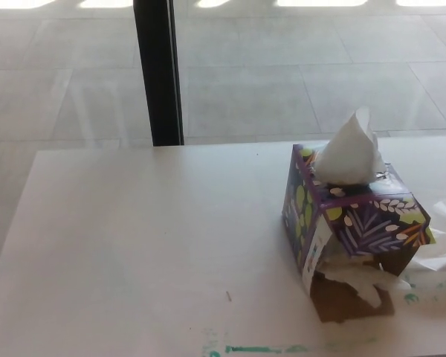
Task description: The robot uses its right hand to pull out a tissue from the tissue box kept in the middle of the desk and put it on the right side
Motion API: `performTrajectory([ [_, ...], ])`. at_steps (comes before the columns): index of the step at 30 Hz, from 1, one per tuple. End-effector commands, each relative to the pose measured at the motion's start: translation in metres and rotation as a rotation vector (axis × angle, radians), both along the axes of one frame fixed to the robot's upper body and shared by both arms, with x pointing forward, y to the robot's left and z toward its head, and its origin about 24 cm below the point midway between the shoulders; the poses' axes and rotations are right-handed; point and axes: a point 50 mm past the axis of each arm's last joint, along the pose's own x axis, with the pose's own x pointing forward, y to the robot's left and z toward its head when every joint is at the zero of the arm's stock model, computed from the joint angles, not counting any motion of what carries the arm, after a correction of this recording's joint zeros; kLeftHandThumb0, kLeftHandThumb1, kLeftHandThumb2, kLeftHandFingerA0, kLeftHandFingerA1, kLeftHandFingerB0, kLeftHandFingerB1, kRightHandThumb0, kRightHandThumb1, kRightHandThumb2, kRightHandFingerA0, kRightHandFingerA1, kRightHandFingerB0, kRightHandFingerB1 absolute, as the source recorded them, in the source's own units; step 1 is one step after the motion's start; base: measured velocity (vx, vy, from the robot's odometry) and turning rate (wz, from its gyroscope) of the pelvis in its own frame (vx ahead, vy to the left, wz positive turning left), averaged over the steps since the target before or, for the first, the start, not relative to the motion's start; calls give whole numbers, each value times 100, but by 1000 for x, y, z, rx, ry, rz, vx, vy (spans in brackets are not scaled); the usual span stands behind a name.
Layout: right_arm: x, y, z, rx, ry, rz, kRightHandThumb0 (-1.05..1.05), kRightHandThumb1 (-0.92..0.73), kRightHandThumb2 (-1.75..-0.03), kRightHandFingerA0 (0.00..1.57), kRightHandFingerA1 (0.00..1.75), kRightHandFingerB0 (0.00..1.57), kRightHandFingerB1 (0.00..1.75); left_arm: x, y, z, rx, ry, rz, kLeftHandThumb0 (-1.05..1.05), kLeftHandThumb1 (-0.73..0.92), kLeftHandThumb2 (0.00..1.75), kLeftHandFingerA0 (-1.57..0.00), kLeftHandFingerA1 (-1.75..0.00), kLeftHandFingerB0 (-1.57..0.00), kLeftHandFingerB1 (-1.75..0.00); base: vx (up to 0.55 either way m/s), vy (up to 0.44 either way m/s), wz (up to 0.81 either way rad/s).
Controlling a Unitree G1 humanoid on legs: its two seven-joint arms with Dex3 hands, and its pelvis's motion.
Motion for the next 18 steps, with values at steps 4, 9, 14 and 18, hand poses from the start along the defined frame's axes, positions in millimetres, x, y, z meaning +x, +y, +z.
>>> performTrajectory([
  [4, -119, -17, -143, 442, -432, -871, -70, -70, -63, 80, 148, 19, 88, 6, 1, 2, 11, -26, 12, -83, 92, 77, -62, -55, -46, -44, 0, 0, 0],
  [9, -130, -7, -168, 622, -459, -934, -69, -71, -65, 46, 142, 19, 93, 6, 2, 3, 0, -33, 19, -84, 92, 76, -61, -55, -44, -44, 0, 0, 0],
  [14, -127, 1, -182, 776, -494, -892, -65, -68, -62, 30, 120, 18, 94, 6, 2, 3, 10, -31, 23, -84, 92, 75, -62, -54, -46, -44, 0, 0, 0],
  [18, -116, 7, -181, 861, -571, -862, -66, -65, -61, 41, 134, 19, 93, 13, 3, 6, 5, -44, 25, -84, 92, 76, -62, -56, -46, -44, 0, 0, 0],
])
